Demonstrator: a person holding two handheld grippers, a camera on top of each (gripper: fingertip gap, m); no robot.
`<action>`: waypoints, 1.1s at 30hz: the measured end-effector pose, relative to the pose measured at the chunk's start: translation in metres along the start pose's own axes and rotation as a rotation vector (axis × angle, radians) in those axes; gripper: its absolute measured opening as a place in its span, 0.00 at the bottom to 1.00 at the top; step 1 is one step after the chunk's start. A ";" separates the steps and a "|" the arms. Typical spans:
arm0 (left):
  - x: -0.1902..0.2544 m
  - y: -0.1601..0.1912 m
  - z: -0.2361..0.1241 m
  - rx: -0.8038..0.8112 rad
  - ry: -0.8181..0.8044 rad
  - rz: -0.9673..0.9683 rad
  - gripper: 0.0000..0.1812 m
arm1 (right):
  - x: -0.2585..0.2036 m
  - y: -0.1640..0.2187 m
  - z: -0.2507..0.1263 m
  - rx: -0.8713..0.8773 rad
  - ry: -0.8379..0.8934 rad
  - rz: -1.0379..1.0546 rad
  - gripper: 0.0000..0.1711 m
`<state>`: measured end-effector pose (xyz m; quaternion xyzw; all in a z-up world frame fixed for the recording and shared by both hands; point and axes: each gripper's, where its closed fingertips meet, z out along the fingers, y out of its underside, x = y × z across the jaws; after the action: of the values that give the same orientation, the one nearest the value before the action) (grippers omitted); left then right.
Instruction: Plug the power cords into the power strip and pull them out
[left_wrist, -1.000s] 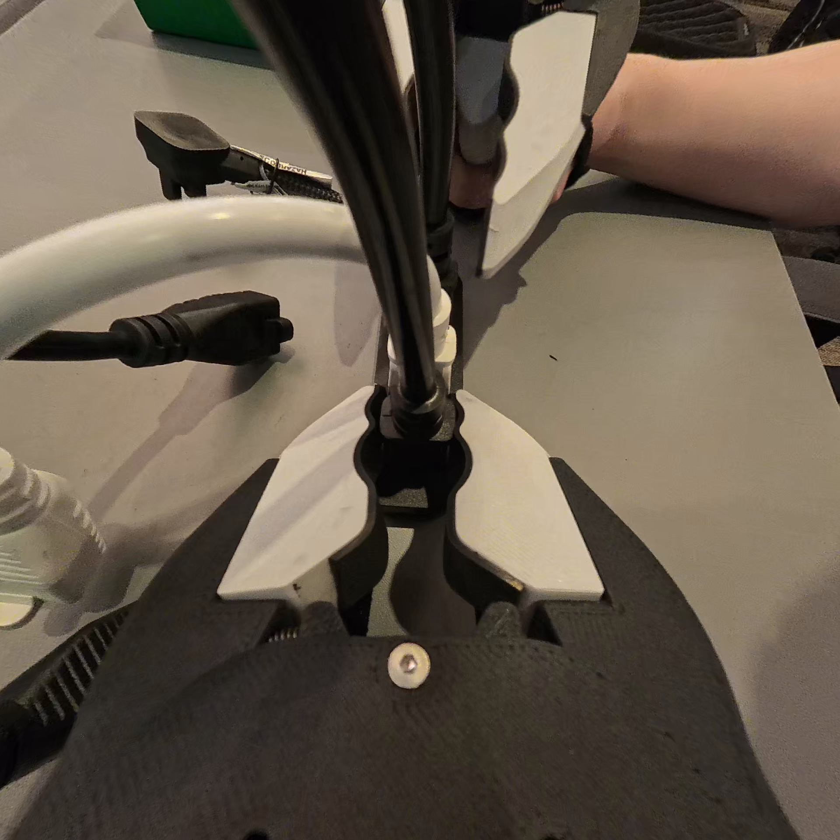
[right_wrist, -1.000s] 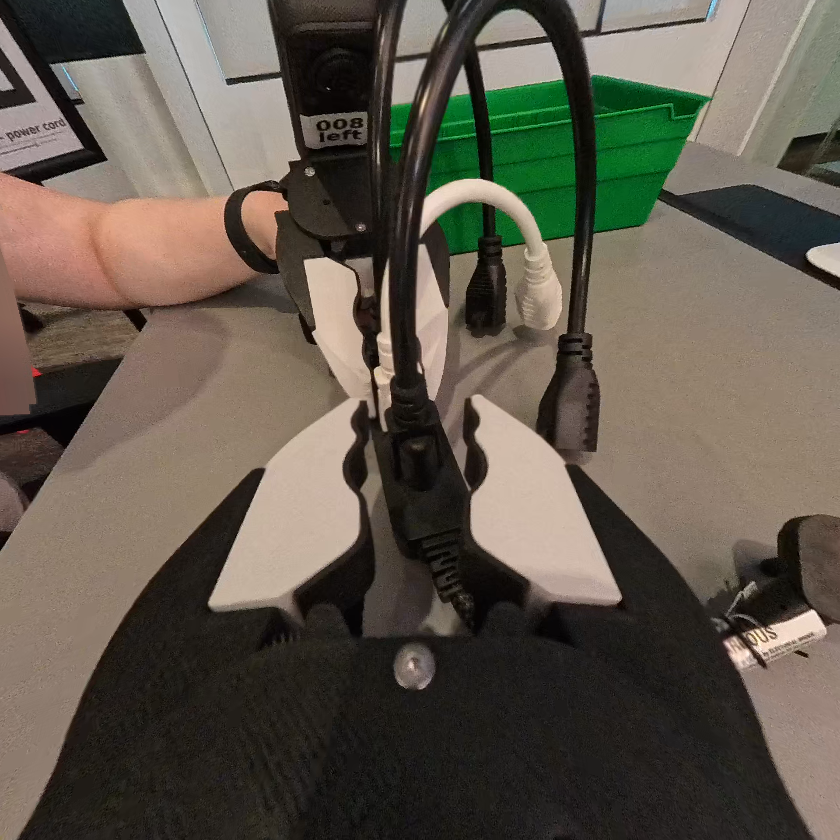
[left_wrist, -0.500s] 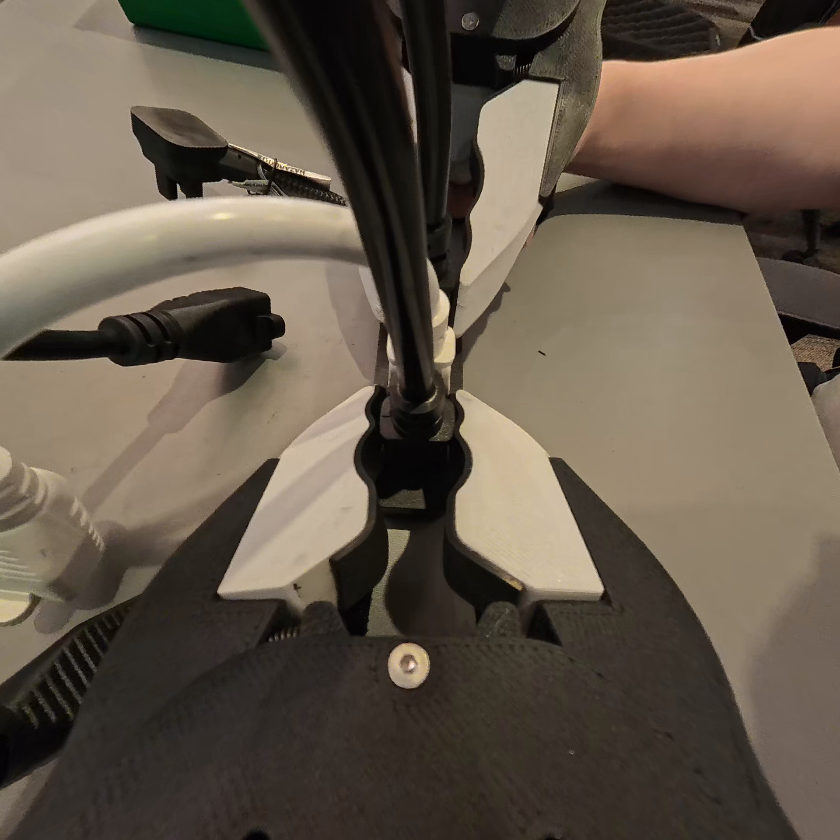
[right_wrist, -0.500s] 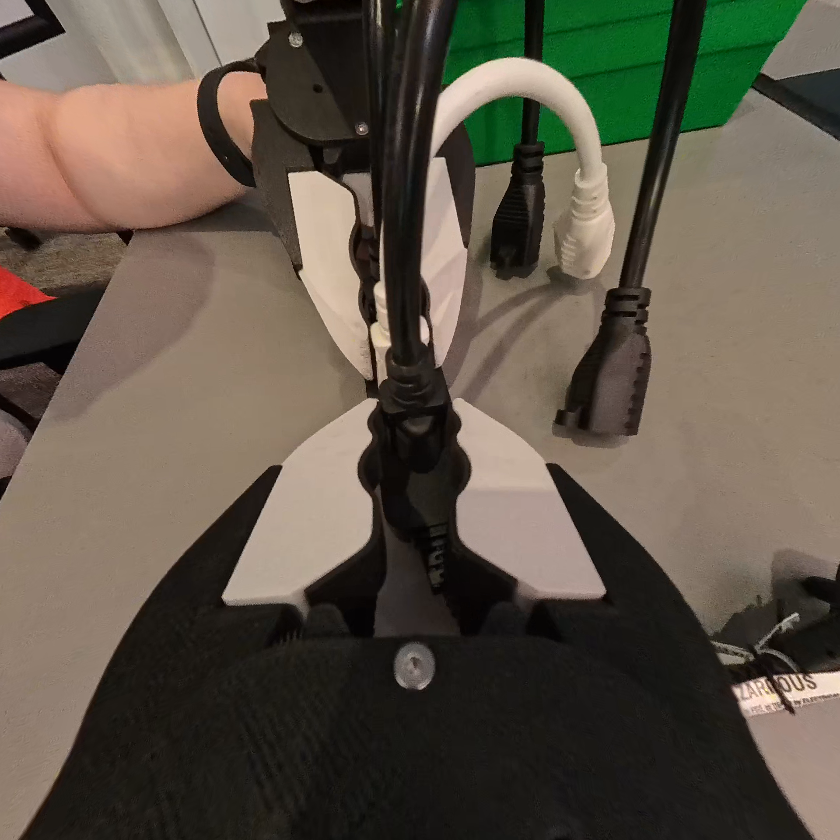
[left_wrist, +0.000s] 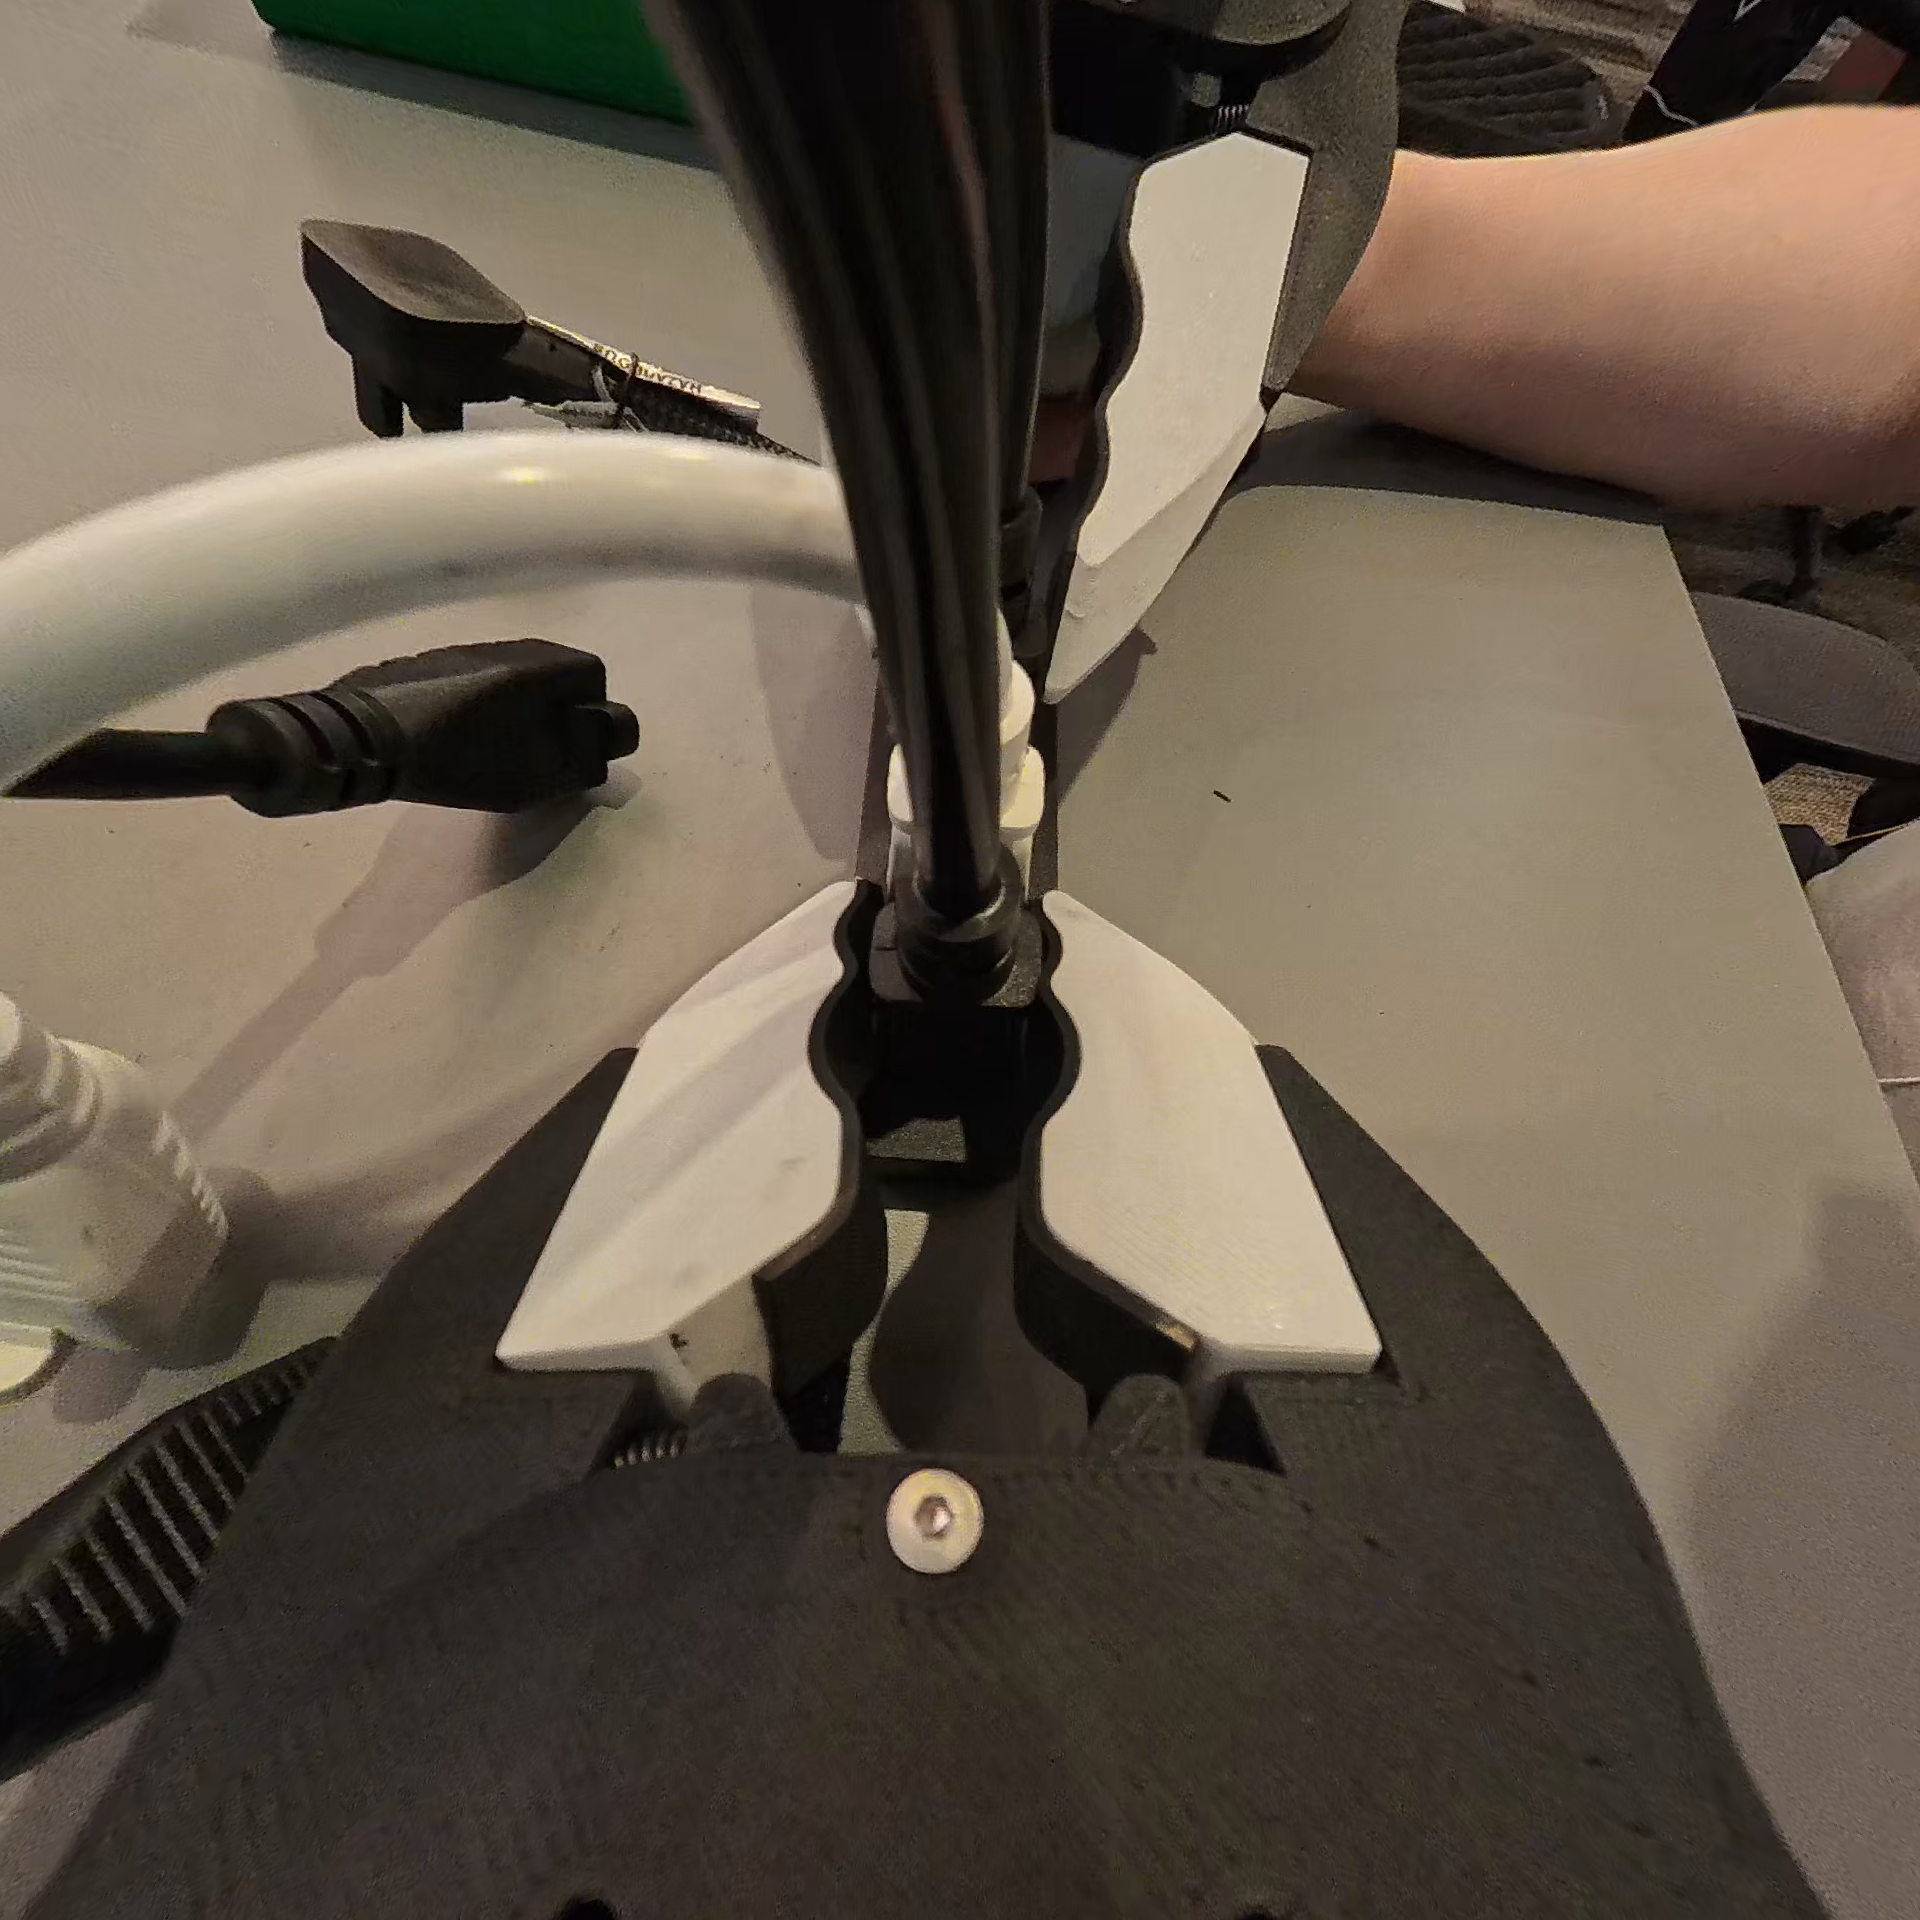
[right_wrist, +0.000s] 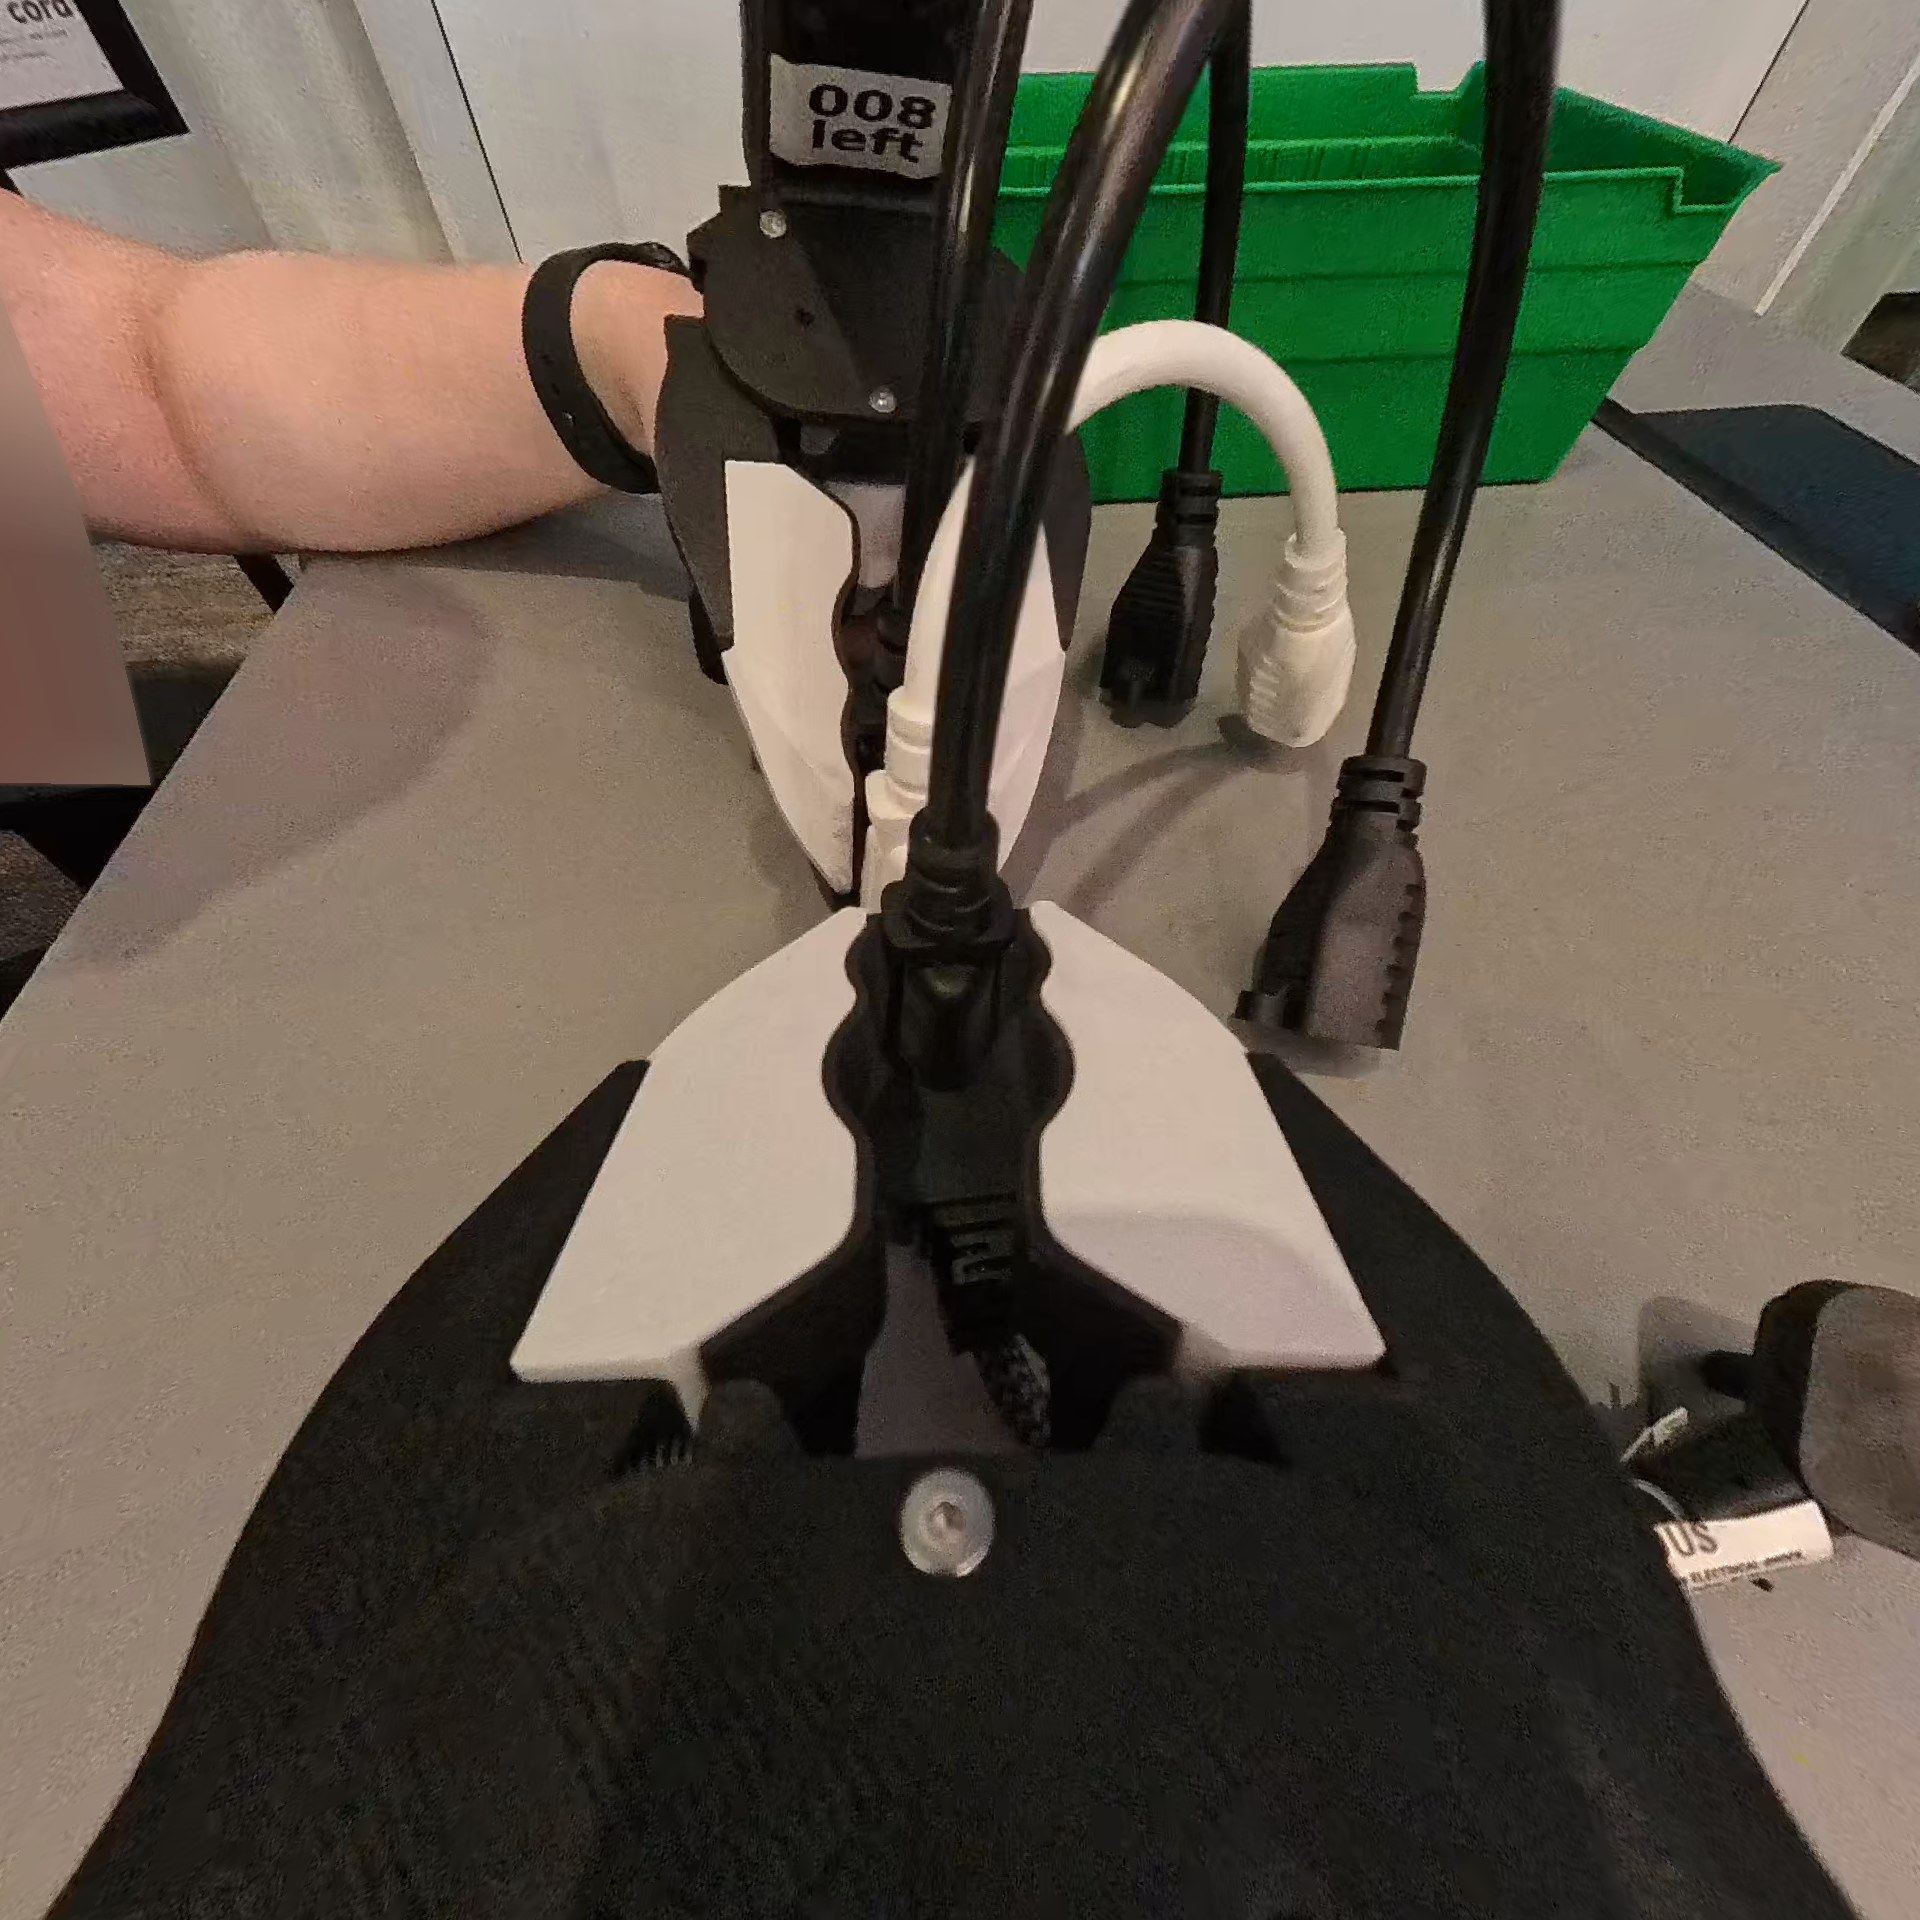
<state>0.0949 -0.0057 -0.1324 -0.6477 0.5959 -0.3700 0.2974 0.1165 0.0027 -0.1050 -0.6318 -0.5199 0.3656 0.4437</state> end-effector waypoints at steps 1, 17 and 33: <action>0.000 0.000 0.000 0.000 0.000 0.000 0.14 | 0.000 0.000 0.000 -0.001 -0.006 0.007 0.14; 0.001 -0.004 -0.006 0.055 0.051 -0.070 0.14 | 0.001 -0.014 0.003 0.100 0.015 0.105 0.11; 0.002 -0.005 -0.008 0.071 0.074 -0.065 0.15 | 0.003 -0.026 0.004 0.156 0.088 0.078 0.09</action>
<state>0.0911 -0.0067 -0.1233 -0.6415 0.5718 -0.4241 0.2857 0.1046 0.0076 -0.0817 -0.6307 -0.4450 0.3939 0.4991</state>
